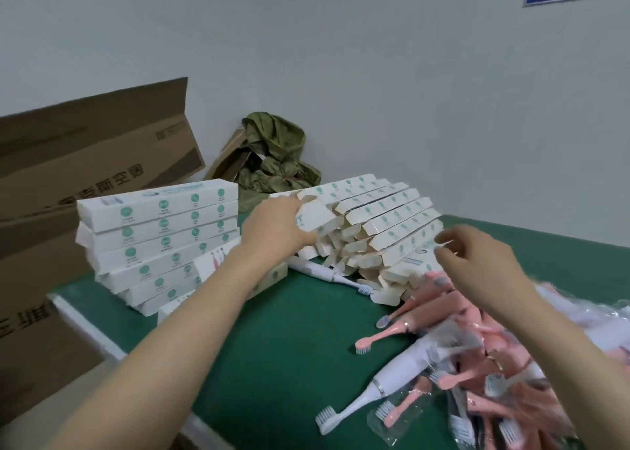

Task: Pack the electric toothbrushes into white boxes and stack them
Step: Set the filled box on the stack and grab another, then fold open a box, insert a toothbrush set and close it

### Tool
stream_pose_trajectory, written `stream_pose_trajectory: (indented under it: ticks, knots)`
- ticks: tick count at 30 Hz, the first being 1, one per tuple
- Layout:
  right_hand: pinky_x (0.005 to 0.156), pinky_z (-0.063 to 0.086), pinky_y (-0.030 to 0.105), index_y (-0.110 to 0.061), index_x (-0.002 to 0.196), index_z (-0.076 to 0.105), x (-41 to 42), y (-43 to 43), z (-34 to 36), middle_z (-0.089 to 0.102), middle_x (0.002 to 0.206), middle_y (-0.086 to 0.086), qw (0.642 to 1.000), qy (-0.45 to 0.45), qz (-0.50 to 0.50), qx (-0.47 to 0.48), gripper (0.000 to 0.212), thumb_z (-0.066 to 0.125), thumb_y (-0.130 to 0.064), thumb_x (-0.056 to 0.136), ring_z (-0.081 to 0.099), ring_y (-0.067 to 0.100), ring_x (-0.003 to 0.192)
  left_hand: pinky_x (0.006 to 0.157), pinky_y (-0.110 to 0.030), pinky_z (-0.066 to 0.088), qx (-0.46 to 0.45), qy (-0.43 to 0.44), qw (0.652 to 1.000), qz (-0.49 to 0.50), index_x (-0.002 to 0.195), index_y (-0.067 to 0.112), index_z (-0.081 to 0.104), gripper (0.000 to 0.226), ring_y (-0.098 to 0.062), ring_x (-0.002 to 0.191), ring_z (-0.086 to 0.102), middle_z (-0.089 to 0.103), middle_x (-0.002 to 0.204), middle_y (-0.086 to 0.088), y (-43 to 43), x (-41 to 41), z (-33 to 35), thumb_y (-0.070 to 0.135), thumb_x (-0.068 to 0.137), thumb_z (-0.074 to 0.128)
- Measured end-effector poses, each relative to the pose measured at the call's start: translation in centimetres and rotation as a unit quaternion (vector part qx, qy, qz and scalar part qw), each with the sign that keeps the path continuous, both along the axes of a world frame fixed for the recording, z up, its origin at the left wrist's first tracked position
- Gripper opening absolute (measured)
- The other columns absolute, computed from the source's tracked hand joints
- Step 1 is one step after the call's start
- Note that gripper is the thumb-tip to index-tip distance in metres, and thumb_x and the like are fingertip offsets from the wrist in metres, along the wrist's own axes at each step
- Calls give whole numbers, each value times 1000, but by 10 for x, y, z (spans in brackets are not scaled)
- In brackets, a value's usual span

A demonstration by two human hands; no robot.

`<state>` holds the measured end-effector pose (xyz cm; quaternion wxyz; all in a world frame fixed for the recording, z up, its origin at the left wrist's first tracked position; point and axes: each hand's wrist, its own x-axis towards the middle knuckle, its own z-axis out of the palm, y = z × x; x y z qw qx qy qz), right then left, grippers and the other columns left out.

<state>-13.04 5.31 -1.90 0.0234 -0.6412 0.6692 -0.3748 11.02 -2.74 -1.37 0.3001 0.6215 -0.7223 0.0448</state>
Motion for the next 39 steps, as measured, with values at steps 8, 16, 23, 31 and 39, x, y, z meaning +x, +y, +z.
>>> stream_pose_trajectory:
  ticks: [8,16,23,31,39]
  knots:
    - [77,50,32,-10,98,65,5,-4,-16,68,98,5,975,147,8,167,23,50,-25,93,62,20,88,60,-29,38,138,-90,981,106,74,15,47,34,-21,80,55,56,83,-2,-18,49,-39,41,80,69]
    - [77,52,32,-16,98,64,-2,1,-7,67,99,3,977,136,36,161,20,49,-27,94,61,17,86,75,-31,38,106,-195,965,141,101,16,52,33,-28,109,45,51,112,-9,-16,46,-51,45,86,56]
    - [73,49,26,-13,98,67,-13,7,1,67,94,-1,987,116,28,105,20,49,-22,92,59,14,84,86,-34,46,-59,50,985,-155,122,14,57,41,-19,105,52,58,113,-3,-12,-41,-27,32,86,61]
    - [78,51,31,-14,99,66,-22,5,2,67,97,1,987,112,20,111,21,48,-23,93,60,15,86,84,-28,38,-72,-179,970,-150,119,17,54,34,-20,111,39,49,117,-1,-14,-109,-52,32,88,59]
    - [68,47,26,-13,97,66,-39,2,6,67,96,2,990,94,0,109,20,48,-22,93,60,17,85,85,-17,33,-152,64,950,-266,119,12,62,32,-12,106,50,60,111,1,5,-83,-53,17,87,66]
